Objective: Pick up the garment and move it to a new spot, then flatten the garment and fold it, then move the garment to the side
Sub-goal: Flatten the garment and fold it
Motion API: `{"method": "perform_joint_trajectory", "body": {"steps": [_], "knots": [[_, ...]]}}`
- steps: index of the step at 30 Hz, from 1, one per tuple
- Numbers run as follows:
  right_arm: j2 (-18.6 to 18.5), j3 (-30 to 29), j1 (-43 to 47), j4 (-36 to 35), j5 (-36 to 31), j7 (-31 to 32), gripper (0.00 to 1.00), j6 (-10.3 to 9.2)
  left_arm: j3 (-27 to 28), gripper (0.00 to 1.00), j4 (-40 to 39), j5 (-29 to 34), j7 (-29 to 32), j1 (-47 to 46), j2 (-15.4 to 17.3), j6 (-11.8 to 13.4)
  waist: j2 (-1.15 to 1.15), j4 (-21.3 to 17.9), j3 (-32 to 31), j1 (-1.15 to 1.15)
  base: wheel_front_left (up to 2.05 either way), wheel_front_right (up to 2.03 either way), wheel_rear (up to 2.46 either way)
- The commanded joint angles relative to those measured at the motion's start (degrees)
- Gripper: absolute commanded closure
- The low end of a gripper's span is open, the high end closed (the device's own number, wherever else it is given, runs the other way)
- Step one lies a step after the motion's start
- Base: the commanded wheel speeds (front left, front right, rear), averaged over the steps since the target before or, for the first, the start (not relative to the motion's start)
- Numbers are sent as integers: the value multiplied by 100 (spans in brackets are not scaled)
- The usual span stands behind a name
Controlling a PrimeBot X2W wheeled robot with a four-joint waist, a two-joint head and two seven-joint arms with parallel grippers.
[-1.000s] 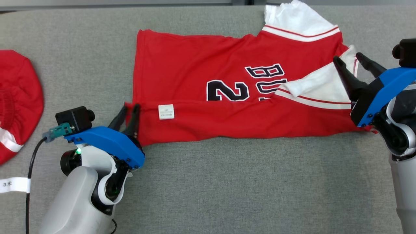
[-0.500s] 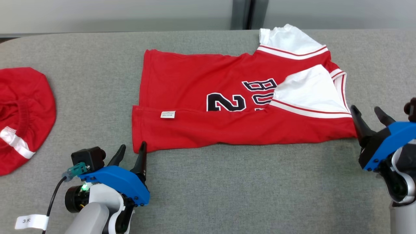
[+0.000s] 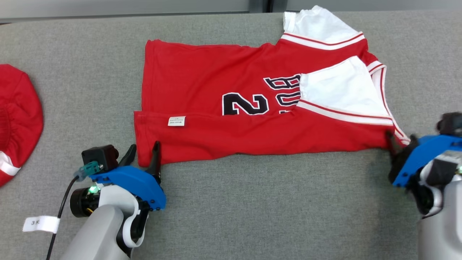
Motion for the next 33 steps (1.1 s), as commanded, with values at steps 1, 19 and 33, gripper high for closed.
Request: {"method": "perform_joint_trajectory", "body": {"steps": [1,19,33], "knots": [[15,34,-19,194,-84,175,0,3,-83,21,177,-4,173,47,-55,-33,0,19,22,0,0,0,0],[-1,274,1124,-824,377,736,100,3,3,100,-688,-358,419,1011,354,3,0,-107,-693,0,0,0,0],[0,131,2449,-1794,1151,1190,0,3,-103,0,-2602,-496,1176,2444,908,767,0,-71,-832,0,0,0,0]]}}
